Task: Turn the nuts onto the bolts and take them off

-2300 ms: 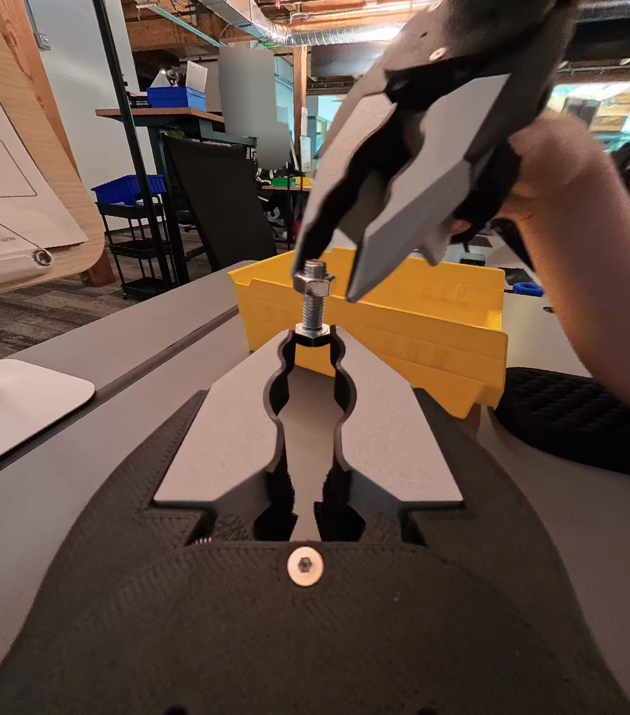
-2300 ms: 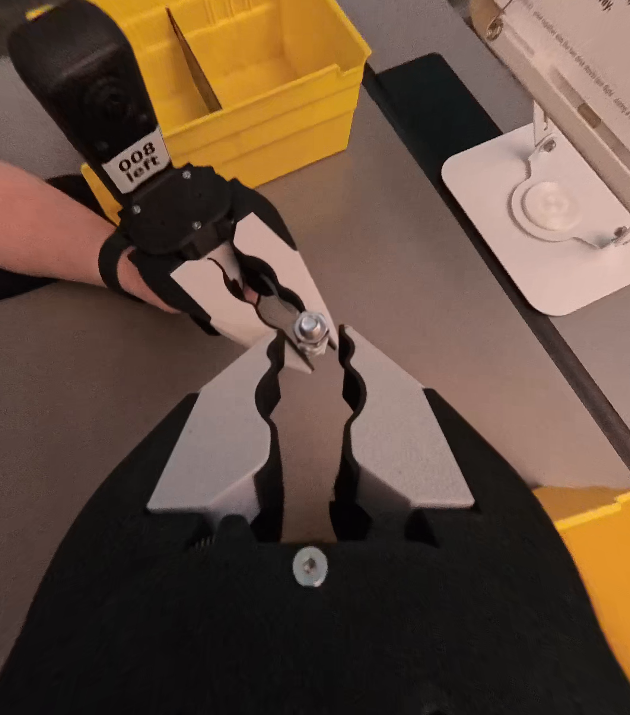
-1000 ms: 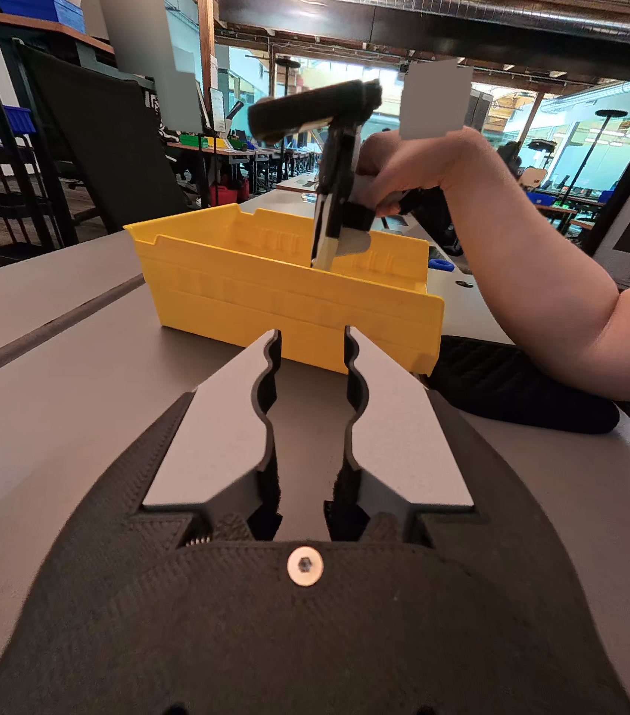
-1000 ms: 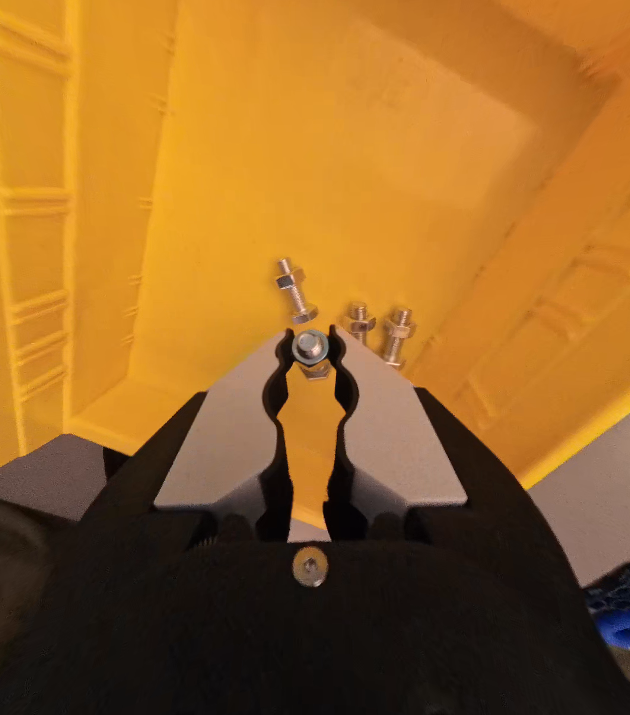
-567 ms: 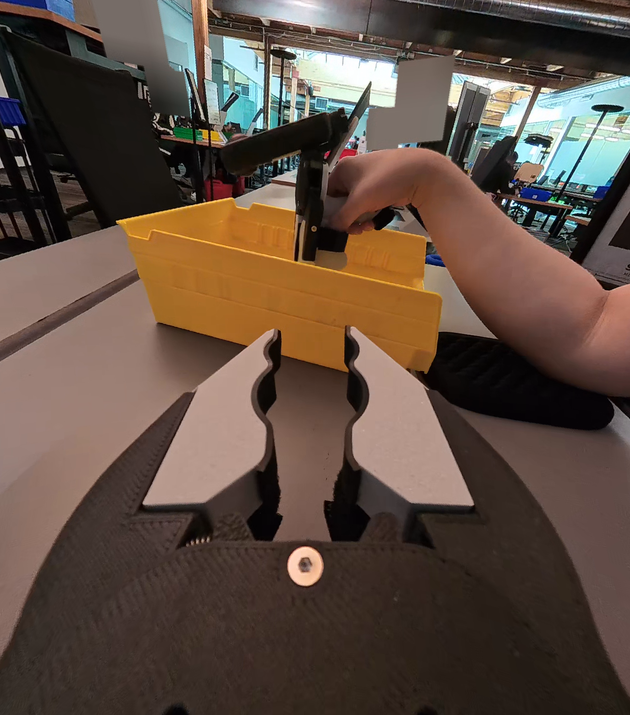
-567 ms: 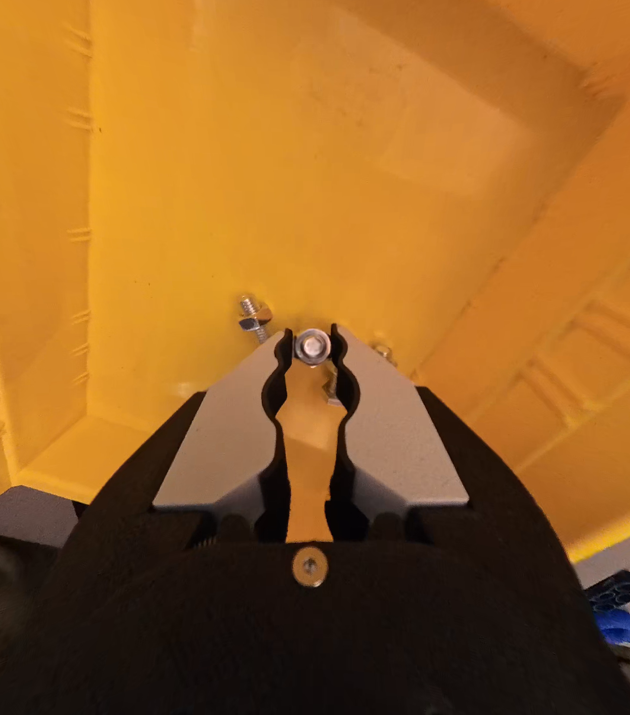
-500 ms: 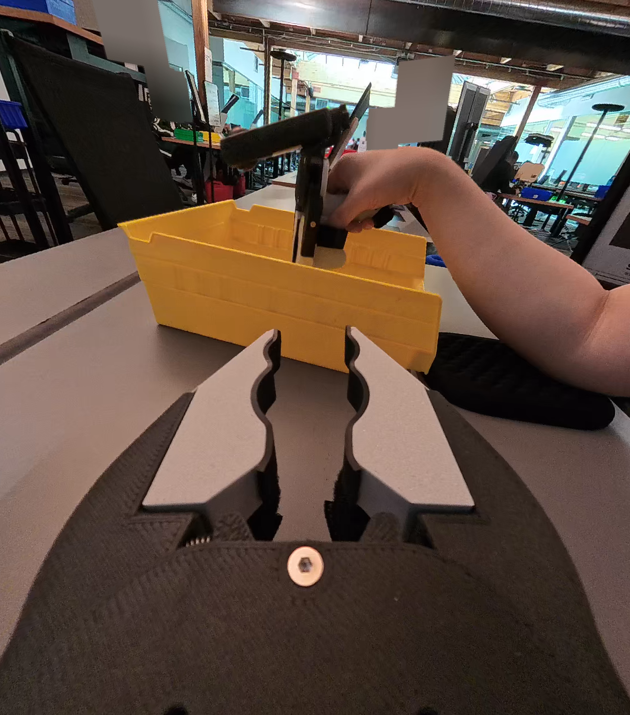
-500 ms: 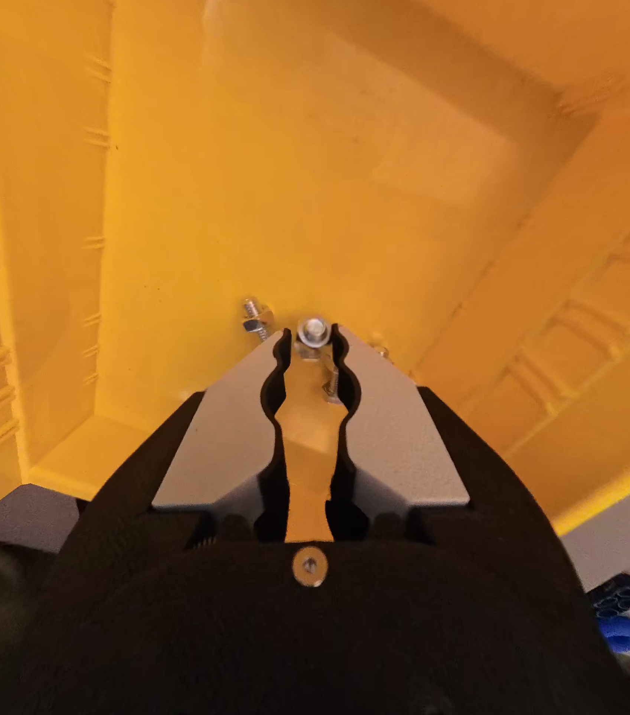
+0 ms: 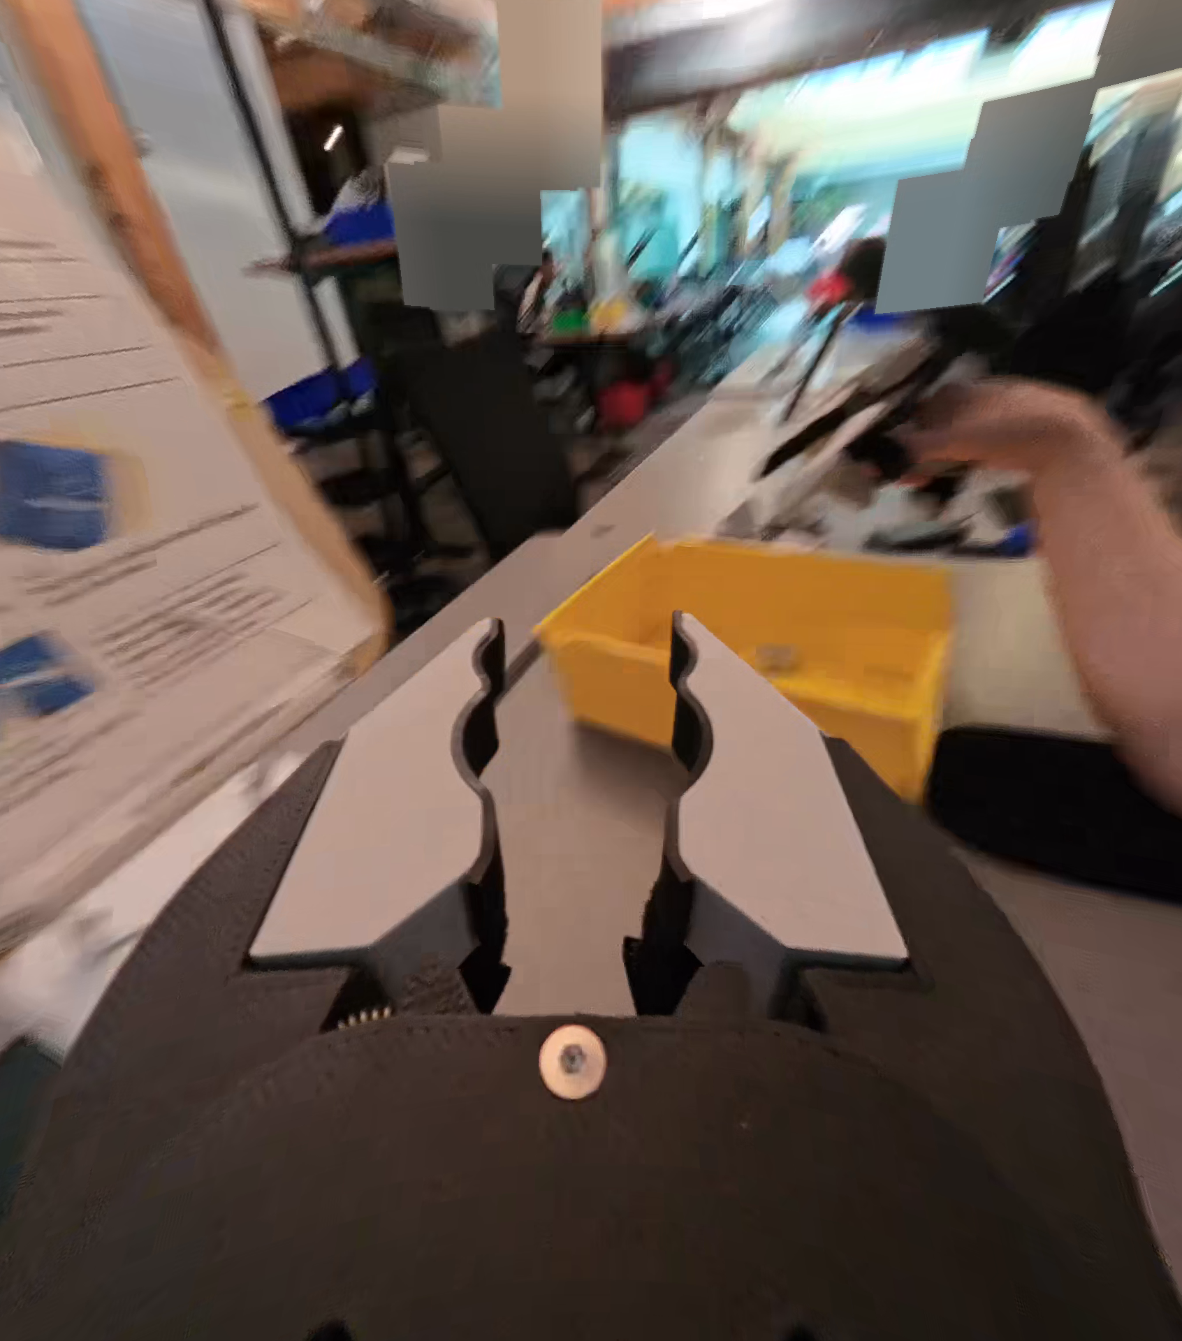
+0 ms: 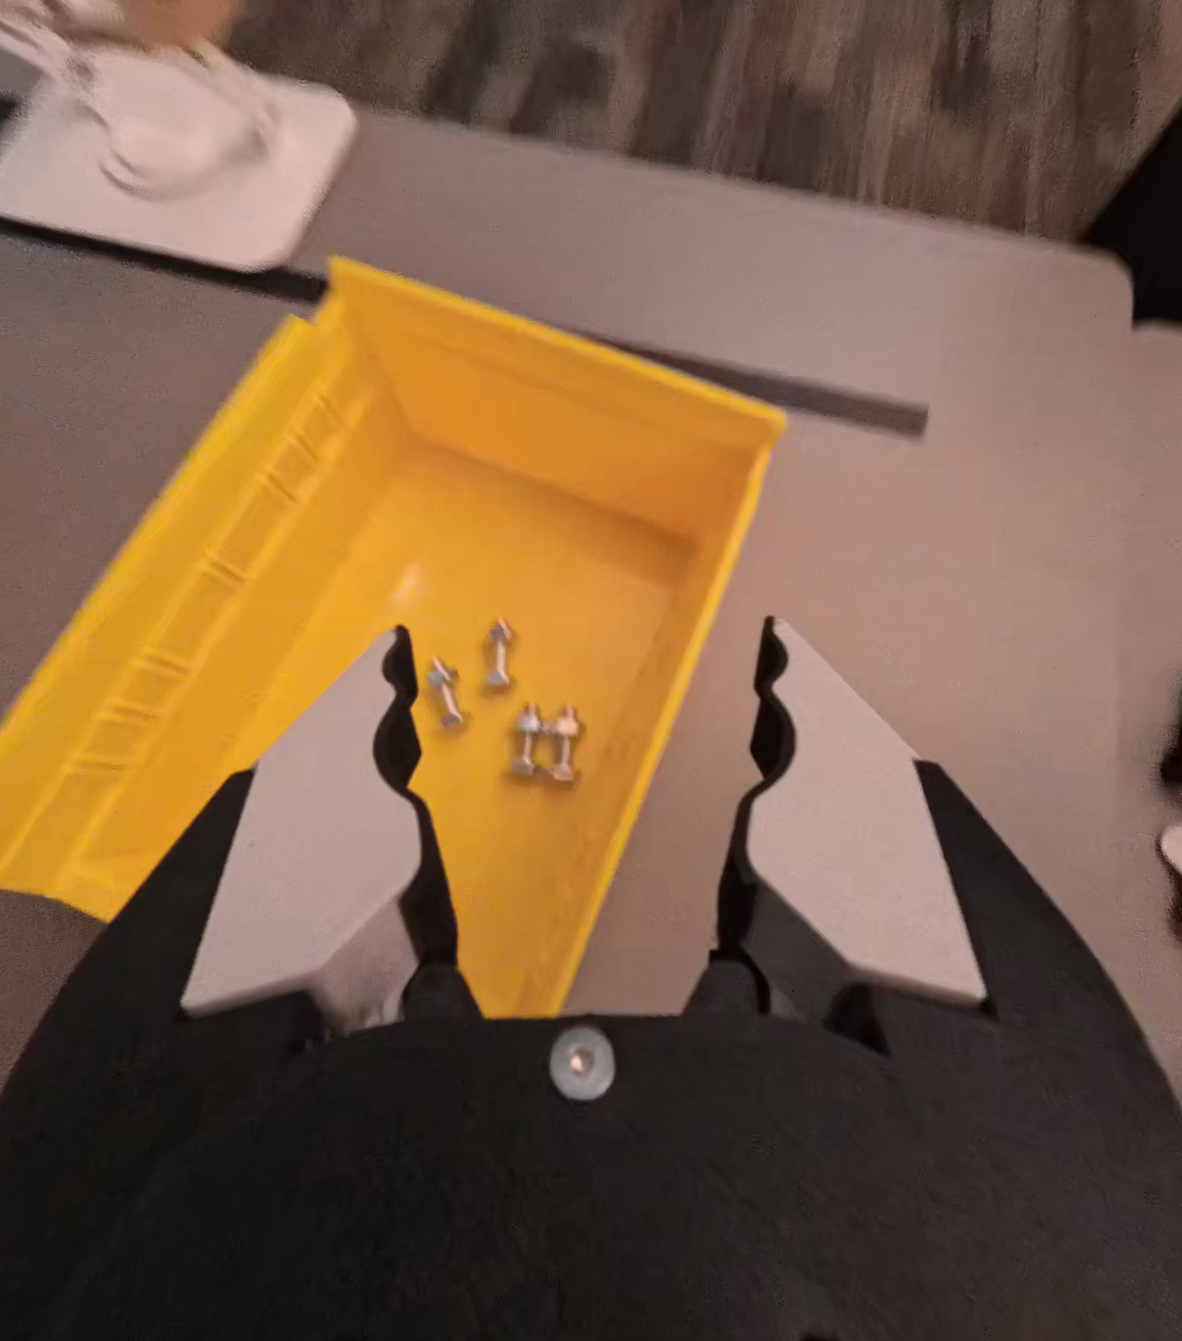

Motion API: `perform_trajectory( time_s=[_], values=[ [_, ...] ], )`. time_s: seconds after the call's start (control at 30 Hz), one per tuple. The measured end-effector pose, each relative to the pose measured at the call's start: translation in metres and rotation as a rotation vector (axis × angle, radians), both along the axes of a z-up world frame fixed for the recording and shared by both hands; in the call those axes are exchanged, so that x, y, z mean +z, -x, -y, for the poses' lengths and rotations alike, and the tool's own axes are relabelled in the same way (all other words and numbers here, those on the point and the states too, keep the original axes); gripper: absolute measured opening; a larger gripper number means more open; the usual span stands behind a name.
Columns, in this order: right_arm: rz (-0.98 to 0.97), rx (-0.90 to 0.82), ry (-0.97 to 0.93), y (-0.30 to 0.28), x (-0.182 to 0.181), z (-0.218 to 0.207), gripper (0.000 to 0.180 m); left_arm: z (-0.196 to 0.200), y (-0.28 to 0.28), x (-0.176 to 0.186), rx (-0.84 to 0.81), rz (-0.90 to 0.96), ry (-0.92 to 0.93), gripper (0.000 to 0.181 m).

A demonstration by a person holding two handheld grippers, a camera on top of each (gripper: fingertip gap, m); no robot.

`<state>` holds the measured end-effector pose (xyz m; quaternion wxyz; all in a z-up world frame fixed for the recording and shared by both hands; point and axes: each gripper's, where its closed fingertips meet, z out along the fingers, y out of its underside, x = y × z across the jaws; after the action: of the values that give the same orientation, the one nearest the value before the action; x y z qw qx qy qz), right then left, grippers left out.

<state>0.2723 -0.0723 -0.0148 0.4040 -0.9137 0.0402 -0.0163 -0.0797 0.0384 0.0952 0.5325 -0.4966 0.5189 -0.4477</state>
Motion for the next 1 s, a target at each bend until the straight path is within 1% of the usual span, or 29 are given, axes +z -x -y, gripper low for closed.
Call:
perform_trajectory(
  time_s=[0.03, 0.07, 0.1, 0.17, 0.2, 0.23, 0.27, 0.3, 0.33, 0.4, 0.5, 0.57, 0.67, 0.77, 0.83, 0.87, 0.9, 0.93, 1.0],
  values=[
    [-0.013, -0.056, 0.108, -0.015, -0.021, 0.011, 0.08, -0.018, 0.018, 0.002, 0.1, -0.093, -0.036, 0.052],
    [-0.047, -0.091, 0.185, -0.024, -0.037, 0.02, 0.068, -0.041, 0.041, 0.001, 0.233, -0.191, -0.066, 0.065],
    [-0.098, -0.095, 0.214, -0.025, -0.048, 0.022, 0.061, -0.067, 0.071, -0.001, 0.396, -0.279, -0.096, 0.078],
    [-0.179, -0.09, 0.204, -0.025, -0.057, 0.019, 0.049, -0.114, 0.143, -0.004, 0.715, -0.426, -0.143, 0.081],
    [-0.201, -0.097, 0.216, -0.025, -0.062, 0.019, 0.047, -0.131, 0.178, -0.009, 0.831, -0.49, -0.135, 0.081],
    [-0.215, -0.106, 0.248, -0.026, -0.069, 0.022, 0.046, -0.141, 0.208, -0.018, 0.902, -0.547, -0.09, 0.079],
    [-0.219, -0.115, 0.291, -0.027, -0.077, 0.026, 0.043, -0.146, 0.235, -0.035, 0.938, -0.604, 0.007, 0.078],
    [-0.229, -0.12, 0.33, -0.027, -0.084, 0.03, 0.043, -0.147, 0.259, -0.057, 0.955, -0.677, 0.14, 0.076],
    [-0.279, -0.11, 0.344, -0.021, -0.088, 0.029, 0.04, -0.145, 0.281, -0.079, 0.967, -0.758, 0.267, 0.075],
    [-0.335, -0.122, 0.397, -0.016, -0.099, 0.031, 0.034, -0.14, 0.314, -0.116, 0.972, -0.867, 0.451, 0.071],
    [-0.397, -0.123, 0.494, -0.004, -0.114, 0.033, 0.013, -0.136, 0.336, -0.152, 0.928, -0.897, 0.685, 0.068],
    [-0.376, -0.138, 0.558, -0.003, -0.124, 0.034, 0.009, -0.134, 0.348, -0.168, 0.928, -0.896, 0.802, 0.064],
    [-0.344, -0.163, 0.586, -0.004, -0.126, 0.033, 0.006, -0.135, 0.376, -0.185, 1.0, -0.982, 0.85, 0.063],
    [-0.332, -0.155, 0.599, -0.001, -0.126, 0.031, 0.005, -0.128, 0.38, -0.2, 0.963, -0.987, 0.94, 0.056],
    [-0.345, -0.137, 0.603, 0.006, -0.126, 0.027, 0.006, -0.12, 0.381, -0.214, 0.913, -1.023, 1.022, 0.043],
    [-0.349, -0.129, 0.607, 0.009, -0.126, 0.025, 0.006, -0.115, 0.375, -0.22, 0.862, -1.028, 1.073, 0.029],
    [-0.349, -0.121, 0.615, 0.013, -0.126, 0.024, 0.006, -0.11, 0.367, -0.223, 0.805, -1.027, 1.122, 0.01],
    [-0.347, -0.112, 0.625, 0.018, -0.126, 0.022, 0.006, -0.108, 0.364, -0.226, 0.792, -1.063, 1.136, 0.012],
    [-0.349, -0.101, 0.647, 0.028, -0.126, 0.018, 0.006, -0.109, 0.367, -0.23, 0.828, -1.22, 1.029, 0.003]
  ],
)
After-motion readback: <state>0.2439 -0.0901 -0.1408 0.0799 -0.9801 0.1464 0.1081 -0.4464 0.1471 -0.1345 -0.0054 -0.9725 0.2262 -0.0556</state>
